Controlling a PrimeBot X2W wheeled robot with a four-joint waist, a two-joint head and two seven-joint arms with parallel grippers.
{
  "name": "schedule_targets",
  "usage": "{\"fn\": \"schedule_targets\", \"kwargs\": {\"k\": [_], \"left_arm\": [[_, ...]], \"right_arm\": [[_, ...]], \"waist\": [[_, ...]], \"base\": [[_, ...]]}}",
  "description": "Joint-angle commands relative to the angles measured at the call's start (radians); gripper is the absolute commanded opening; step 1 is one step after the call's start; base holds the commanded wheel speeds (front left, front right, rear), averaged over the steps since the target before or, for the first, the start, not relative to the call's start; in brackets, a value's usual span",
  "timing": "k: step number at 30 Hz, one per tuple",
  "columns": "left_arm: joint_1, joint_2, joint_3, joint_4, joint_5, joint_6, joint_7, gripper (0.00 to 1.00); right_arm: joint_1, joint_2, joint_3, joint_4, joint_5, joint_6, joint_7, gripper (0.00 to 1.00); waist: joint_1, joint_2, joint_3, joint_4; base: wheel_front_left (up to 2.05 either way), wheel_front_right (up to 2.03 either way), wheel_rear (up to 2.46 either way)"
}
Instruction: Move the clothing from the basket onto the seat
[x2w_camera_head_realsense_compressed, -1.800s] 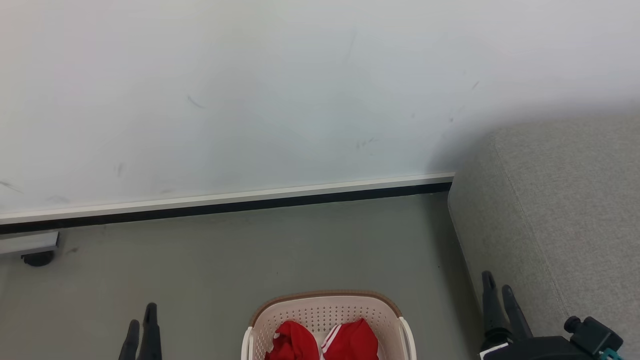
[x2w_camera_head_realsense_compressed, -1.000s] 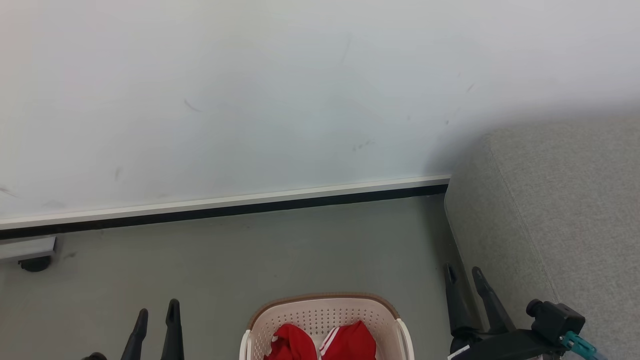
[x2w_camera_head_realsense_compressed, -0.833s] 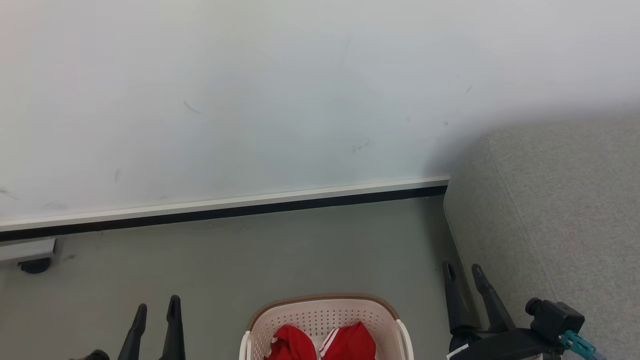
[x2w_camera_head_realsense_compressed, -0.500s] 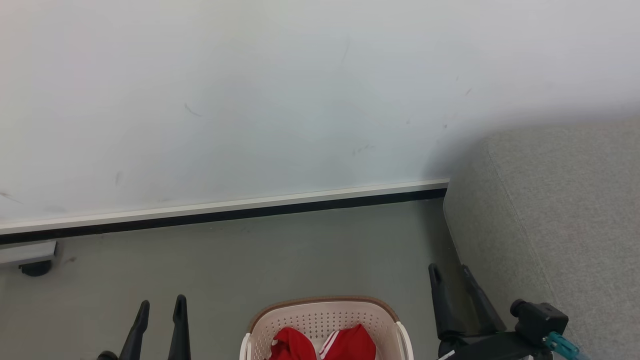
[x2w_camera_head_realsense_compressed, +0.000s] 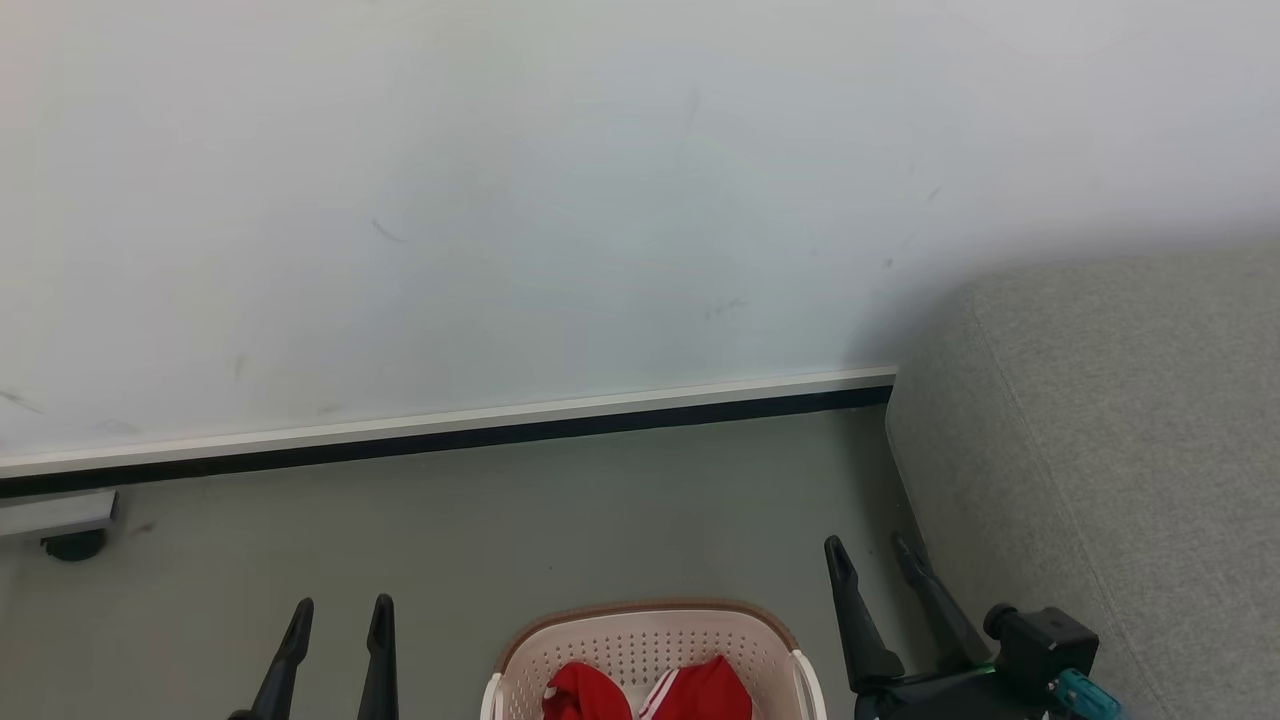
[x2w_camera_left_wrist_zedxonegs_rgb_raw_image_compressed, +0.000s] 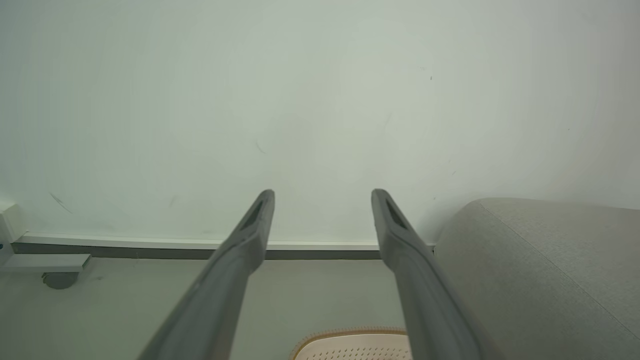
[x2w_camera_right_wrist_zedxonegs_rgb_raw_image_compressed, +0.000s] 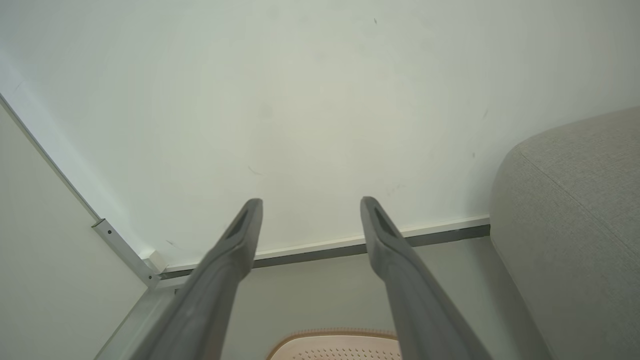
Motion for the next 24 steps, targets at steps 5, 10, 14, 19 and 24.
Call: {"fn": "schedule_targets", "kwargs": {"k": [5, 10, 14, 19, 24], "left_arm": [[0.021, 0.007, -0.001, -0.016, 0.051, 0.008, -0.020, 1.00], [0.028, 0.007, -0.005, -0.028, 0.087, 0.011, -0.031, 1.00], [0.041, 0.007, -0.008, -0.034, 0.109, 0.012, -0.039, 1.00], [0.048, 0.007, -0.016, -0.042, 0.140, 0.014, -0.049, 1.00], [0.046, 0.007, -0.017, -0.044, 0.158, 0.014, -0.054, 1.00]], "right_arm": [[0.000, -0.008, 0.020, -0.003, -0.046, 0.001, -0.012, 1.00], [0.000, -0.008, 0.034, -0.002, -0.068, 0.001, -0.021, 1.00], [0.000, -0.012, 0.047, -0.002, -0.090, 0.001, -0.027, 1.00], [-0.002, -0.016, 0.058, -0.008, -0.120, 0.001, -0.034, 1.00], [-0.002, -0.015, 0.061, -0.012, -0.132, 0.001, -0.037, 1.00]], "waist": [[0.0000, 0.0000, -0.006, 0.001], [0.0000, 0.0000, -0.015, -0.001], [0.0000, 0.0000, -0.020, -0.004], [0.0000, 0.0000, -0.020, -0.004], [0.0000, 0.0000, -0.016, -0.003]], "base": [[0.00, 0.00, 0.00], [0.00, 0.00, 0.00], [0.00, 0.00, 0.00], [0.00, 0.00, 0.00], [0.00, 0.00, 0.00]]}}
